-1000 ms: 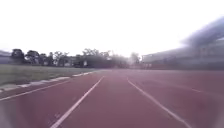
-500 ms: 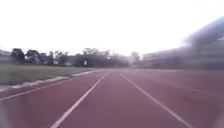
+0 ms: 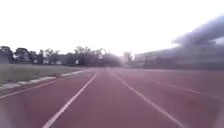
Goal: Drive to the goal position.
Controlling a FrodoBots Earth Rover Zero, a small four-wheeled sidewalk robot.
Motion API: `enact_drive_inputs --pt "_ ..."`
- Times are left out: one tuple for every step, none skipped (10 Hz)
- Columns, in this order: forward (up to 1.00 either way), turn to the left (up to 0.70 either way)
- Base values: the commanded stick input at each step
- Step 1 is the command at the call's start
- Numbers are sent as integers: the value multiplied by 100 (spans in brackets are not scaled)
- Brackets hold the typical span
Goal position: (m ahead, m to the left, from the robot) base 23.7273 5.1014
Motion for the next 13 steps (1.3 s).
enact_drive_inputs --pt "70 1" --pt "70 0" --pt "70 2" --pt "70 1" --pt "70 0" --pt "70 0" --pt "70 0" --pt "70 0" --pt "70 2" --pt "70 2" --pt "70 2" --pt "70 2" --pt "70 2"
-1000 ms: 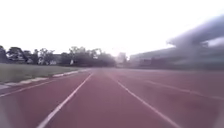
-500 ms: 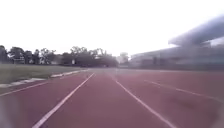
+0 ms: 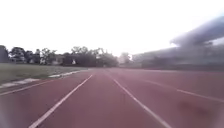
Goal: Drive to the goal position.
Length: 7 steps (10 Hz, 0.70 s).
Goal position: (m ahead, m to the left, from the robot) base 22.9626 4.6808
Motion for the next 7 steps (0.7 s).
enact_drive_inputs --pt "70 1" --pt "70 0" --pt "70 0" --pt "70 1" --pt "70 0" --pt "70 0" --pt "70 2"
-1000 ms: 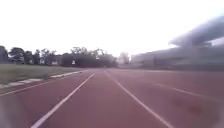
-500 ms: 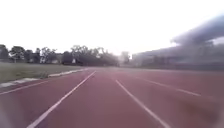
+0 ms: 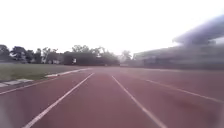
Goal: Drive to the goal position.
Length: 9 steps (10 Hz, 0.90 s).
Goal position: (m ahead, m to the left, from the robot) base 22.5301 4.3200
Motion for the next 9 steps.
enact_drive_inputs --pt "70 2" --pt "70 2" --pt "70 2" --pt "70 2" --pt "70 2" --pt "70 2" --pt "70 2" --pt "70 2" --pt "70 2"
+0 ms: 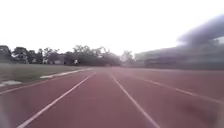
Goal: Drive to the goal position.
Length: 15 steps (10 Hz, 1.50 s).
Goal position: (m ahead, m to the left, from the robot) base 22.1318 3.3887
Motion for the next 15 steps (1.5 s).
enact_drive_inputs --pt "70 2" --pt "70 2" --pt "70 2" --pt "70 2" --pt "70 1" --pt "70 0" --pt "70 0" --pt "70 2" --pt "70 2" --pt "70 1" --pt "70 0" --pt "70 0" --pt "70 0" --pt "70 0" --pt "70 0"
